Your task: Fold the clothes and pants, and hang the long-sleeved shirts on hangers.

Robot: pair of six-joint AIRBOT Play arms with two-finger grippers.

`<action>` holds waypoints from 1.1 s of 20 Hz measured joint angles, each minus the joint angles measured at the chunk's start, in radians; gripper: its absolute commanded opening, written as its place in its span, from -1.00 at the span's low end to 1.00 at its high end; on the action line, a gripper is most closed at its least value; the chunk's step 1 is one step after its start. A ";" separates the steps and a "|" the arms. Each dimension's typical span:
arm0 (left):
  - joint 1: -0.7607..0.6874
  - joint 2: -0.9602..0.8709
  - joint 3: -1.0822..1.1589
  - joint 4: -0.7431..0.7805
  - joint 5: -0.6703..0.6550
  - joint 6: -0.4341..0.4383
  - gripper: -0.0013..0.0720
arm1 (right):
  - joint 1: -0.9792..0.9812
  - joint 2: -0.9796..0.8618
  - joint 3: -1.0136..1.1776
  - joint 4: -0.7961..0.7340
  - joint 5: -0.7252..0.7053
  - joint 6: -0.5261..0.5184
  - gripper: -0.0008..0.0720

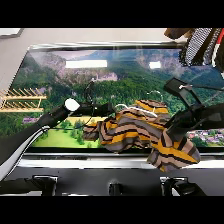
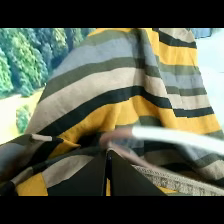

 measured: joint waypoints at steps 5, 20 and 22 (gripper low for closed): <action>0.000 -0.001 0.000 0.014 0.005 0.004 -0.90 | 0.000 0.010 0.001 0.017 0.011 0.007 -0.89; 0.000 -0.002 0.037 0.044 0.033 0.003 -0.90 | 0.000 0.057 0.003 0.030 0.101 0.056 -0.89; 0.002 -0.002 0.052 0.050 0.035 0.011 -0.90 | 0.000 0.041 0.003 0.033 0.107 0.060 -0.90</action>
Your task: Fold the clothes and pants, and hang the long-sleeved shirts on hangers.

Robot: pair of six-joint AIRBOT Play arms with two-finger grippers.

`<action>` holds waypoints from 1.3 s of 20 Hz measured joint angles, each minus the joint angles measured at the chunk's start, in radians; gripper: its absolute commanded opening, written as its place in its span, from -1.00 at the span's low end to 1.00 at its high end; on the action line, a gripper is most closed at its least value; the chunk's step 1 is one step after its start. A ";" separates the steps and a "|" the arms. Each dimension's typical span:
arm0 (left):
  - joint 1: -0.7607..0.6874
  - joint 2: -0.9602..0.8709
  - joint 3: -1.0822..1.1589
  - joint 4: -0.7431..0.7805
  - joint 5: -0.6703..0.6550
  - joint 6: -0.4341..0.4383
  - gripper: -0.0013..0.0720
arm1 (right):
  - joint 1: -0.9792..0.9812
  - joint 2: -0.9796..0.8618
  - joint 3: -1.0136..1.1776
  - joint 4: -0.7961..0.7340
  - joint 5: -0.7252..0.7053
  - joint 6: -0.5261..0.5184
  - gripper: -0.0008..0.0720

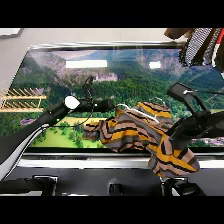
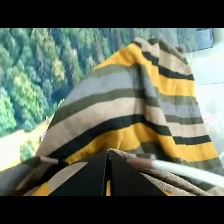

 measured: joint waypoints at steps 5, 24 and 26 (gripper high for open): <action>0.009 0.000 0.033 0.003 0.001 0.020 -0.90 | 0.000 -0.039 0.000 0.008 0.003 0.000 -0.90; 0.001 0.077 0.333 0.191 -0.182 -0.027 -0.90 | 0.000 -0.226 0.000 0.110 -0.430 -0.119 -0.90; -0.010 0.106 0.336 0.294 -0.225 -0.101 -0.91 | 0.000 -0.229 0.004 0.151 -0.495 -0.154 -0.90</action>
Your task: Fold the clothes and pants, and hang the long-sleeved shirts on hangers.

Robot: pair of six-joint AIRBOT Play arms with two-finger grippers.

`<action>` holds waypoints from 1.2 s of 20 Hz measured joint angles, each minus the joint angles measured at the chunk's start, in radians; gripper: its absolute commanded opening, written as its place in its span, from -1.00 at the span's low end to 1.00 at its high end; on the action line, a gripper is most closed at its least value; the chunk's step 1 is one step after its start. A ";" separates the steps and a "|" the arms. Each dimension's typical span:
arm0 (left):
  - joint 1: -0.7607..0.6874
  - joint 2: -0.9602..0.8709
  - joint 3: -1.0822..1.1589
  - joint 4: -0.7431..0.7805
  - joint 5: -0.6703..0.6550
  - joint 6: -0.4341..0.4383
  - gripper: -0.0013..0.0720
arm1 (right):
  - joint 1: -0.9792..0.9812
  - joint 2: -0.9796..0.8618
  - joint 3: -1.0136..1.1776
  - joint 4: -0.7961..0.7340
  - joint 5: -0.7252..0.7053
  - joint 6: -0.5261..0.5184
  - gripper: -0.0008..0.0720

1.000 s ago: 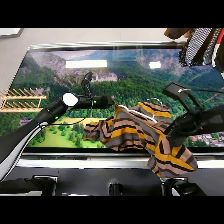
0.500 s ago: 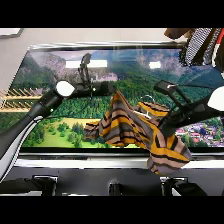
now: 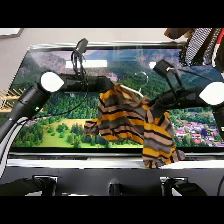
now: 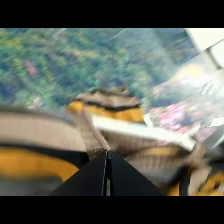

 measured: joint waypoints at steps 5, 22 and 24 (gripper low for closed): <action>-0.012 0.077 0.000 0.159 -0.090 -0.129 -0.90 | 0.000 -0.002 0.006 0.128 -0.072 -0.141 -0.89; 0.274 0.274 -0.116 0.225 -0.291 0.186 0.89 | 0.000 -0.002 0.061 0.243 0.061 -0.575 -0.88; 0.296 0.283 -0.130 0.225 -0.330 0.298 0.89 | 0.000 -0.002 0.061 0.244 0.066 -0.585 -0.88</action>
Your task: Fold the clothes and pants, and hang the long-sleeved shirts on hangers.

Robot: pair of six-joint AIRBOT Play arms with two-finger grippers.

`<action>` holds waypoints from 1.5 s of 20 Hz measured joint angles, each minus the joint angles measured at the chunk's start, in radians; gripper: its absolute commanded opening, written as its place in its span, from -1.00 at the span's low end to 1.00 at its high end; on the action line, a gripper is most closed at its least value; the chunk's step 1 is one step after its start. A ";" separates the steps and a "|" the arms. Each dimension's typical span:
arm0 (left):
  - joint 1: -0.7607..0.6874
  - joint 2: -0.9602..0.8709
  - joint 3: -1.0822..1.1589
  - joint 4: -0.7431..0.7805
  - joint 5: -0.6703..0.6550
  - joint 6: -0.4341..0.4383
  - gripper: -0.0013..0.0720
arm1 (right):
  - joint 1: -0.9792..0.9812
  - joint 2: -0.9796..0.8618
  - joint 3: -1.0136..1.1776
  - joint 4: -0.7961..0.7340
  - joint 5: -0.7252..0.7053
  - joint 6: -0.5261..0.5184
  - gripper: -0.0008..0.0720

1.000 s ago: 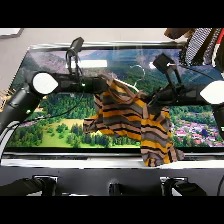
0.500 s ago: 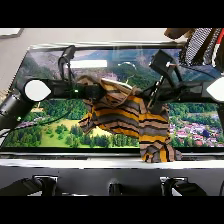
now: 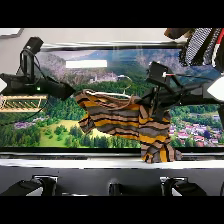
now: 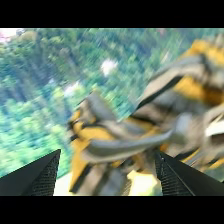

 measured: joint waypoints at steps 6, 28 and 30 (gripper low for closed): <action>0.012 0.011 -0.018 -0.006 -0.038 0.163 0.88 | 0.000 0.000 0.000 -0.003 0.022 -0.011 -0.88; -0.114 -0.084 -0.148 -0.082 0.111 0.563 -0.02 | 0.000 -0.034 0.000 -0.030 0.100 -0.010 -0.88; -0.114 -0.095 -0.149 -0.095 0.115 0.571 -0.66 | 0.000 -0.034 0.000 -0.029 0.100 -0.006 -0.88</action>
